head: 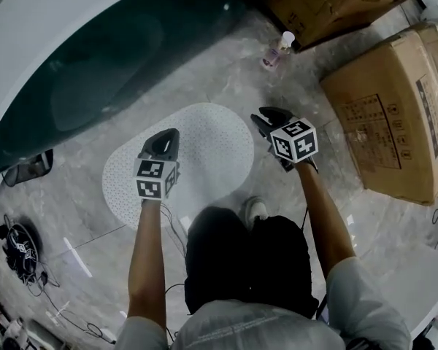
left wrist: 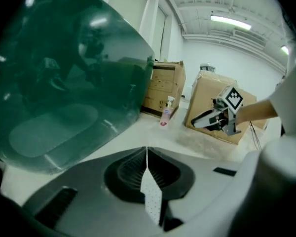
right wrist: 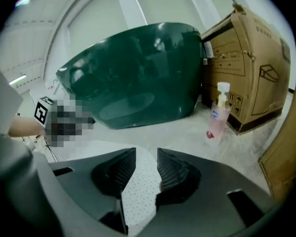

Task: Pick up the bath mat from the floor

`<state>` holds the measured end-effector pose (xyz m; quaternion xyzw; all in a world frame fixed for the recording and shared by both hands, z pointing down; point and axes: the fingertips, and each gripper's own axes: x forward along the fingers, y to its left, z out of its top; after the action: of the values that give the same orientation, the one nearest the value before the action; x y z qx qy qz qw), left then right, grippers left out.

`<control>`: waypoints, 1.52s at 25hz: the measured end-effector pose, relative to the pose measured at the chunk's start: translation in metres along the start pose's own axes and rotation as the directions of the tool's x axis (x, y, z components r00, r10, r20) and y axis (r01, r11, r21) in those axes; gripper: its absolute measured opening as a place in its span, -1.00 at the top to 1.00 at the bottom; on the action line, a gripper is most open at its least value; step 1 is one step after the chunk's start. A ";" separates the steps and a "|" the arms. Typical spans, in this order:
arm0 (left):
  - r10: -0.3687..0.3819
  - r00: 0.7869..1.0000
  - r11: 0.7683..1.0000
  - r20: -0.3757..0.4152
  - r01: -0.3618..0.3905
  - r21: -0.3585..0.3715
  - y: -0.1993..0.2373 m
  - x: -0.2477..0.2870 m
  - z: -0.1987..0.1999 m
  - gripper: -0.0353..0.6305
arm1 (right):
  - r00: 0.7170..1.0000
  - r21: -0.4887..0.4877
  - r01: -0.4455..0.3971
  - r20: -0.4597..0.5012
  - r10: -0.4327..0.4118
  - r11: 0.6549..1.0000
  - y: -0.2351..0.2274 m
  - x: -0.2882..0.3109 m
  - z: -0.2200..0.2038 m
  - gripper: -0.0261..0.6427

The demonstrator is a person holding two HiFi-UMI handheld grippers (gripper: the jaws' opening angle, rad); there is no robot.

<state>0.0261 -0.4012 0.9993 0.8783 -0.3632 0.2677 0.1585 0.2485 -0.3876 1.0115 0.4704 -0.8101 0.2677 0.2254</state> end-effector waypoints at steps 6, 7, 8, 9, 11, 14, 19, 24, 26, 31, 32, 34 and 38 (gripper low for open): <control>-0.014 1.000 1.000 -0.023 0.014 -0.017 -0.003 0.022 -0.047 0.84 | 0.993 0.010 -0.037 -0.113 0.038 0.999 -0.005 0.056 -0.070 0.27; -0.015 1.000 1.000 -0.026 0.014 -0.022 -0.004 0.024 -0.054 0.84 | 0.989 0.014 -0.048 -0.137 0.049 0.999 -0.005 0.065 -0.082 0.22; -0.015 0.999 1.000 -0.029 0.014 -0.026 -0.005 0.025 -0.060 0.83 | 0.985 0.018 -0.058 -0.161 0.060 0.998 -0.005 0.074 -0.093 0.14; -0.016 0.999 0.999 -0.031 0.015 -0.029 -0.006 0.026 -0.066 0.84 | 0.980 0.021 -0.065 -0.186 0.068 0.998 -0.006 0.082 -0.104 0.08; -0.018 0.999 0.999 -0.036 0.017 -0.031 -0.007 0.028 -0.076 0.84 | 0.968 0.020 -0.064 -0.240 0.067 0.998 -0.010 0.096 -0.126 0.01; -0.014 0.999 0.999 -0.045 0.013 -0.035 -0.005 0.026 -0.091 0.84 | 0.959 0.035 -0.034 -0.279 0.042 0.999 -0.020 0.110 -0.151 -0.05; 0.012 0.999 0.999 -0.051 -0.014 -0.050 0.004 0.018 -0.111 0.84 | 0.967 0.076 -0.005 -0.255 0.024 0.997 -0.025 0.121 -0.163 -0.07; 0.028 0.999 0.998 -0.045 -0.030 -0.048 0.007 0.007 -0.115 0.84 | 0.973 0.093 -0.012 -0.228 0.033 0.996 -0.005 0.124 -0.166 -0.07; 0.033 0.999 0.998 -0.035 -0.035 -0.046 0.008 0.002 -0.112 0.84 | 0.973 0.097 -0.022 -0.226 0.044 0.995 0.003 0.127 -0.165 -0.07; 0.055 0.998 0.997 -0.021 -0.056 -0.051 0.012 -0.013 -0.116 0.84 | 0.971 0.126 -0.059 -0.224 0.087 0.990 0.027 0.134 -0.165 -0.07; 0.060 0.998 0.997 -0.018 -0.061 -0.054 0.012 -0.017 -0.117 0.84 | 0.969 0.133 -0.071 -0.226 0.100 0.989 0.034 0.135 -0.165 -0.07; 0.070 0.997 0.996 -0.013 -0.071 -0.062 0.013 -0.024 -0.121 0.84 | 0.960 0.141 -0.115 -0.237 0.147 0.983 0.053 0.139 -0.167 -0.06; 0.092 0.996 0.993 -0.011 -0.092 -0.071 0.016 -0.040 -0.128 0.84 | 0.924 0.151 -0.238 -0.269 0.272 0.959 0.101 0.148 -0.172 -0.06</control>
<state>-0.0551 -0.3293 1.0807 0.8533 -0.4119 0.2650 0.1788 0.1109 -0.3297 1.2102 0.3292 -0.8063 0.4065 0.2762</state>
